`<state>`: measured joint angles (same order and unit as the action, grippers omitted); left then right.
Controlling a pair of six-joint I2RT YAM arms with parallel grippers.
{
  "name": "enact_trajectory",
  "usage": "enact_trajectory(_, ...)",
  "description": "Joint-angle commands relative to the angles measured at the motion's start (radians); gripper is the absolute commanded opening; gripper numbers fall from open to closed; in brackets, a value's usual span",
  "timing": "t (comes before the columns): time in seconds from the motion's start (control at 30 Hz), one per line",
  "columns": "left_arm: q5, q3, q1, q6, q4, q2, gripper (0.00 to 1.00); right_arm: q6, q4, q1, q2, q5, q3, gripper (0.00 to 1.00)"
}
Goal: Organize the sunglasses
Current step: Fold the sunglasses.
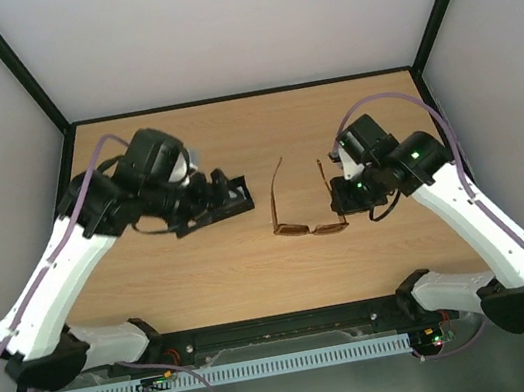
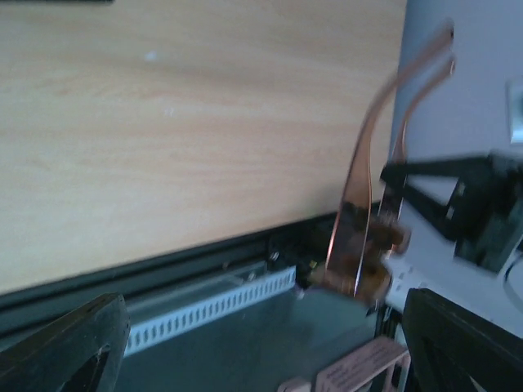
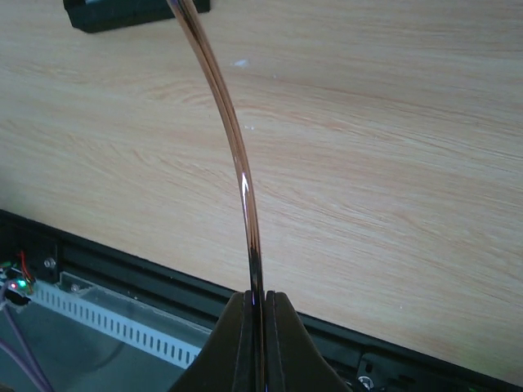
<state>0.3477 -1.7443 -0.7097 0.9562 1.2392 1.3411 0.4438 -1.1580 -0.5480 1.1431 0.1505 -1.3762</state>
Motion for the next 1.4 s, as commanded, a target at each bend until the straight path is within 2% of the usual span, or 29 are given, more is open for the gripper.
enact_trajectory(0.0, -0.056, 0.154, -0.066, 0.093, 0.054, -0.087, 0.94, -0.024, -0.079, -0.036, 0.073, 0.02, -0.04, 0.01)
enact_trajectory(0.2, -0.174, 0.354, -0.079, 0.088, 0.05, -0.167, 0.99, -0.023, -0.128, -0.117, 0.217, -0.057, -0.2, 0.01)
enact_trajectory(0.37, -0.261, 0.397, -0.079, 0.072, 0.017, -0.123, 0.99, 0.019, -0.129, -0.253, 0.279, -0.123, -0.233, 0.01)
enact_trajectory(0.5, -0.286, 0.397, -0.074, 0.068, -0.005, -0.097, 0.99, 0.054, -0.129, -0.289, 0.275, -0.141, -0.217, 0.01)
enact_trajectory(0.67, -0.244, 0.456, -0.074, 0.062, -0.068, -0.093, 0.99, 0.086, -0.129, -0.356, 0.28, -0.178, -0.211, 0.01)
enact_trajectory(0.87, -0.227, 0.394, -0.086, 0.034, -0.074, -0.026, 0.99, 0.095, -0.129, -0.384, 0.315, -0.204, -0.22, 0.02)
enact_trajectory(1.1, -0.21, 0.297, -0.169, 0.019, -0.085, 0.093, 0.99, 0.083, -0.128, -0.385, 0.377, -0.222, -0.282, 0.01)
enact_trajectory(1.37, -0.125, 0.301, -0.238, 0.026, -0.192, 0.135, 0.99, 0.088, -0.112, -0.385, 0.412, -0.242, -0.311, 0.01)
